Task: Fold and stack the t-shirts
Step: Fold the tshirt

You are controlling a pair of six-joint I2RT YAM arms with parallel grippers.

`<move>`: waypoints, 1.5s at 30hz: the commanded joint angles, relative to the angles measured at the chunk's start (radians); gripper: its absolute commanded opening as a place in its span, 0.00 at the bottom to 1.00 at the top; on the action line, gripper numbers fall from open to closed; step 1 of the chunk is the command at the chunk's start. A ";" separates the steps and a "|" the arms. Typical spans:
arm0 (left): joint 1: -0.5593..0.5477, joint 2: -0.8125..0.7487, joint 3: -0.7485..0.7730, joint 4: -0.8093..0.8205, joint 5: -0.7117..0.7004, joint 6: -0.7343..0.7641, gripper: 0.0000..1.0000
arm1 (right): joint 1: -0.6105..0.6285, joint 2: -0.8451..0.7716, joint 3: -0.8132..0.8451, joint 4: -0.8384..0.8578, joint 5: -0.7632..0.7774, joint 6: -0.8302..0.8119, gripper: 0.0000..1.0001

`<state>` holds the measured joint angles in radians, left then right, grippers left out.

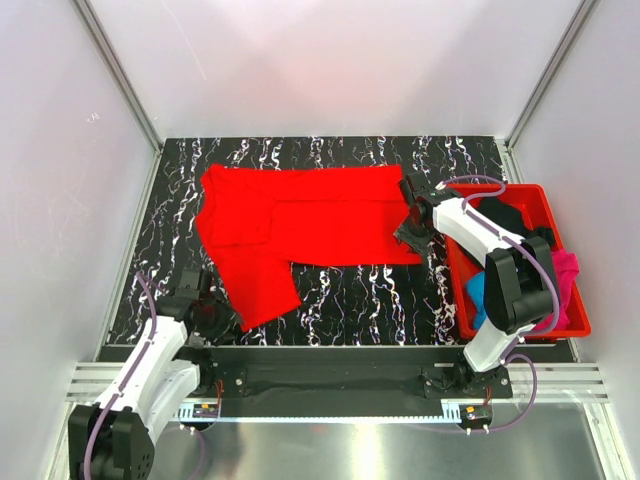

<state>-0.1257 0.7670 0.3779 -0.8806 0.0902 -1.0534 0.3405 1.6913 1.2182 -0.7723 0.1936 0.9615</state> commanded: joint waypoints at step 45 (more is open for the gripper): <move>-0.153 0.273 0.213 0.071 -0.225 0.033 0.00 | 0.005 0.016 0.012 -0.136 0.230 0.279 0.55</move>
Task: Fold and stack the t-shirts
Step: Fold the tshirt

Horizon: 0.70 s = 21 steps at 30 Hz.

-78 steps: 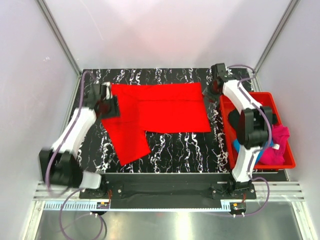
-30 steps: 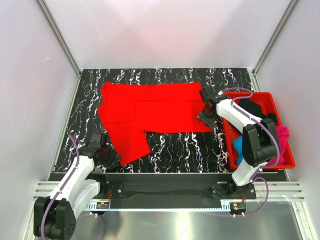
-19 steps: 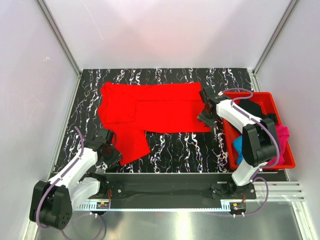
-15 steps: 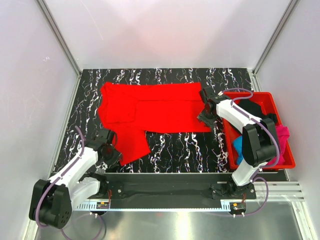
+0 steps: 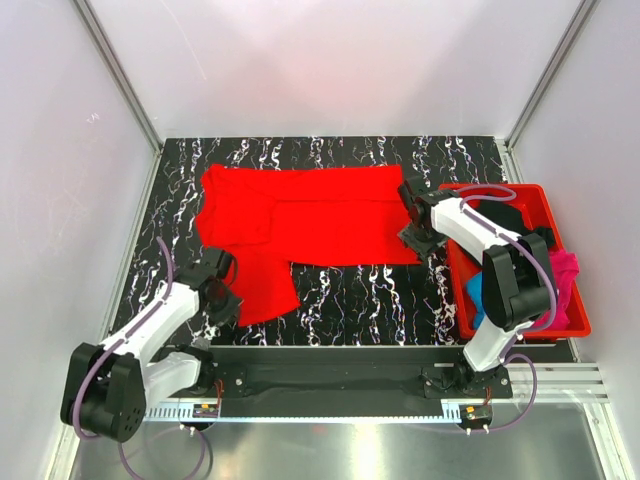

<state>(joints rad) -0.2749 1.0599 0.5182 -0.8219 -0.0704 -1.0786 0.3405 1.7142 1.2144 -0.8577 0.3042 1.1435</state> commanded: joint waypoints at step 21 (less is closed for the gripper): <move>-0.003 -0.183 0.101 0.007 -0.068 0.106 0.00 | -0.052 0.104 -0.081 0.089 0.122 0.144 0.49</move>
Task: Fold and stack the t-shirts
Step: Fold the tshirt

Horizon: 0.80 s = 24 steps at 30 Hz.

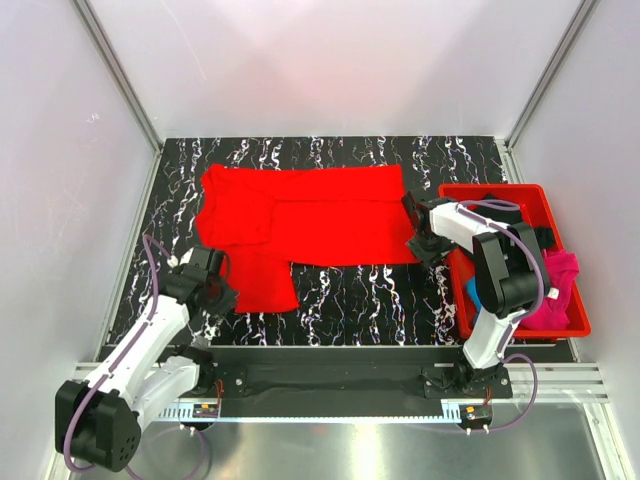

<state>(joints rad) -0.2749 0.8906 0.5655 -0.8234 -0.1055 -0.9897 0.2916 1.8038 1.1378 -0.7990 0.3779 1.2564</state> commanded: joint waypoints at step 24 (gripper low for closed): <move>-0.003 -0.142 0.152 -0.150 -0.068 0.120 0.00 | 0.012 -0.306 -0.219 0.072 0.055 -0.150 0.00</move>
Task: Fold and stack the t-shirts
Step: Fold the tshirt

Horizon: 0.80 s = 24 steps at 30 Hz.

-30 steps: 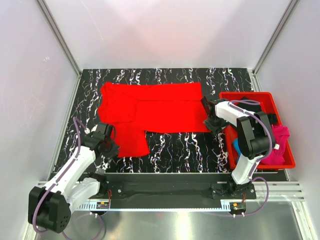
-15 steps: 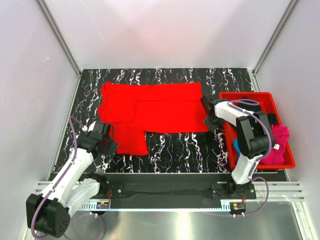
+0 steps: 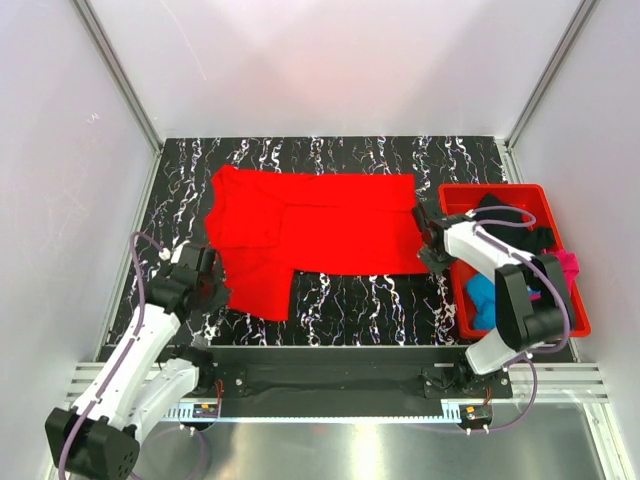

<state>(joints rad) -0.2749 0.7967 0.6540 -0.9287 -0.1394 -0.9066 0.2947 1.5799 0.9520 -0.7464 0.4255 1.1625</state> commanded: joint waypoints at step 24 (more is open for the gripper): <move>0.269 0.830 0.894 0.014 0.060 0.368 0.00 | -0.106 0.302 0.507 0.013 0.015 -0.420 0.00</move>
<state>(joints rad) -0.0170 1.5574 1.4483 -0.9432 -0.1291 -0.5983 0.2028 1.8576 1.3949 -0.7254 0.3965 0.8059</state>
